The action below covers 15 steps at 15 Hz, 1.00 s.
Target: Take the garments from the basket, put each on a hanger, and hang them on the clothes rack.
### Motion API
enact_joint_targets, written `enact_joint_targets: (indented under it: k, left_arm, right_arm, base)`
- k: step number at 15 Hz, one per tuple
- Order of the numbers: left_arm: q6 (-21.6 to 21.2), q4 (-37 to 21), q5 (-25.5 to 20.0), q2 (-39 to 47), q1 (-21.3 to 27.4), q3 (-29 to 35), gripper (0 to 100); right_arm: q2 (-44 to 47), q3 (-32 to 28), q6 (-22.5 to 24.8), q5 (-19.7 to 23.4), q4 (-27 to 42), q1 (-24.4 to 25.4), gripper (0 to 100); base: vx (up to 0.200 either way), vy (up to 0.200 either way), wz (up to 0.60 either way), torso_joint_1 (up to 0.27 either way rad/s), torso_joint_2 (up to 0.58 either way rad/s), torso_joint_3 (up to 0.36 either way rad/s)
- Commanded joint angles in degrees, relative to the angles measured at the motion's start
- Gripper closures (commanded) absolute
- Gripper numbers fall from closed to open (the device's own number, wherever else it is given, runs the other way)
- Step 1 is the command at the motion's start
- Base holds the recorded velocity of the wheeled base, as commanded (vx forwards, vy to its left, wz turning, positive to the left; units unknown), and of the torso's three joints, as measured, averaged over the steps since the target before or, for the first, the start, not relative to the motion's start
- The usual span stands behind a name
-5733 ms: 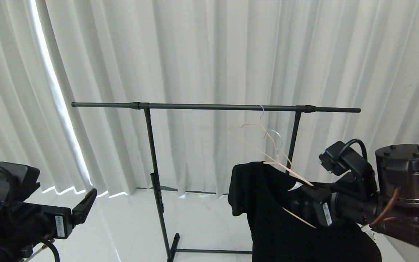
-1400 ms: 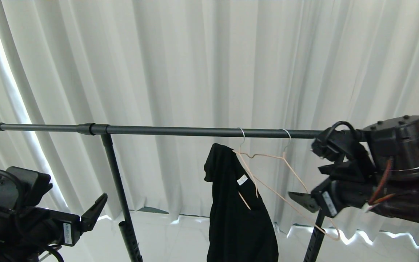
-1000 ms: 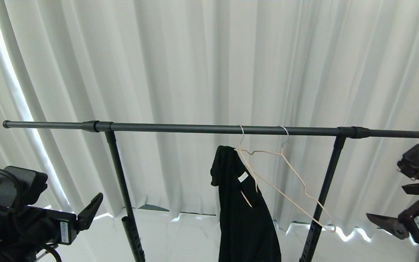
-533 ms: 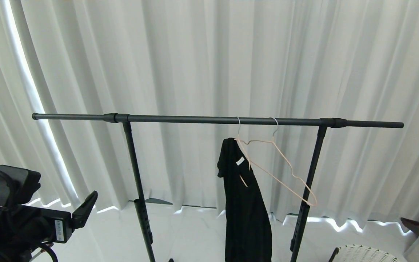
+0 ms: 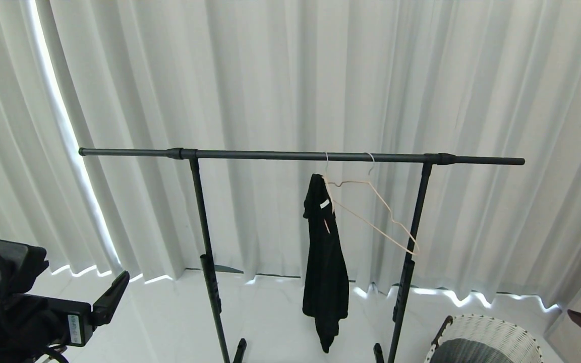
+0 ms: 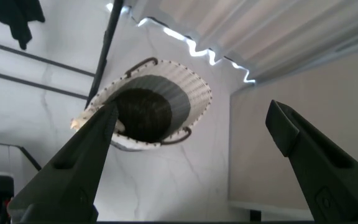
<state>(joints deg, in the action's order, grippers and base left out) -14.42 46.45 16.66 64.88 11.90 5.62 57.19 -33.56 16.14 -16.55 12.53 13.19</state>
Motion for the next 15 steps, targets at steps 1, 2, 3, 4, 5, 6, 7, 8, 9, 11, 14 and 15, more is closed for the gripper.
enact_joint_targets:
  k: [1,2,3,4,5,6,7,8,9,11,14,15]
  left_arm:
    - [0.0,0.0,0.0,-0.1,-0.1,0.0,0]
    - [0.0,0.0,0.0,-0.1,-0.7,0.0,0]
    - [0.0,0.0,0.0,-0.1,-2.5,0.0,0]
    - [0.0,0.0,0.0,-0.1,-4.4,0.0,0]
    - [0.0,0.0,0.0,-0.1,-6.8,0.0,0]
    - [0.1,0.0,0.0,-0.2,-9.6,-0.1,0]
    - [0.1,0.0,0.0,-0.8,-11.5,-0.3,0]
    - [0.1,0.0,0.0,-2.3,-12.8,-1.0,0]
    - [0.2,0.0,0.0,-4.0,-13.2,-1.9,0]
    - [0.9,-2.2,1.0,-13.6,-14.8,-5.6,0]
    - [1.1,-19.0,4.7,-33.9,-15.4,-5.6,0]
    - [0.9,-30.0,4.7,-46.9,-15.4,-5.6,0]
  right_arm:
    - [-0.1,0.3,-0.1,-0.1,-0.1,-0.1,0]
    - [-0.1,0.3,-0.1,-0.1,-0.1,-0.3,0]
    - [-0.1,0.3,-0.1,-0.1,-0.1,-0.7,0]
    - [-0.1,0.3,-0.1,-0.1,-0.1,-1.1,0]
    - [0.0,0.3,-0.1,-0.1,-0.3,-1.3,0]
    - [-0.1,0.3,-0.1,-0.1,-0.9,-1.4,0]
    - [-0.1,0.3,-0.1,-0.1,-1.4,-1.6,0]
    - [-0.1,0.3,-0.1,-0.1,-1.6,-1.8,0]
    - [-0.1,0.3,-0.1,-0.1,-1.6,-1.8,0]
    - [-0.4,0.7,-0.1,-0.1,-1.7,-1.8,0]
    - [-1.3,1.4,-0.2,-0.1,-1.8,-2.3,0]
    - [-1.4,1.4,-0.3,-0.1,-2.2,-2.6,0]
  base:
    - [0.0,0.0,0.0,0.0,0.0,0.0]
    - [0.0,0.0,0.0,0.0,0.0,0.0]
    - [0.0,0.0,0.0,0.0,0.0,0.0]
    - [0.0,0.0,0.0,0.0,0.0,0.0]
    - [0.0,0.0,0.0,0.0,0.0,0.0]
    - [0.0,0.0,0.0,0.0,0.0,0.0]
    - [0.0,0.0,0.0,0.0,0.0,0.0]
    - [0.0,0.0,0.0,0.0,0.0,0.0]
    - [0.0,0.0,0.0,0.0,0.0,0.0]
    - [0.0,0.0,0.0,0.0,0.0,0.0]
    - [0.0,0.0,0.0,-0.16,0.34,0.185]
    - [0.0,0.0,0.0,-0.246,0.51,0.261]
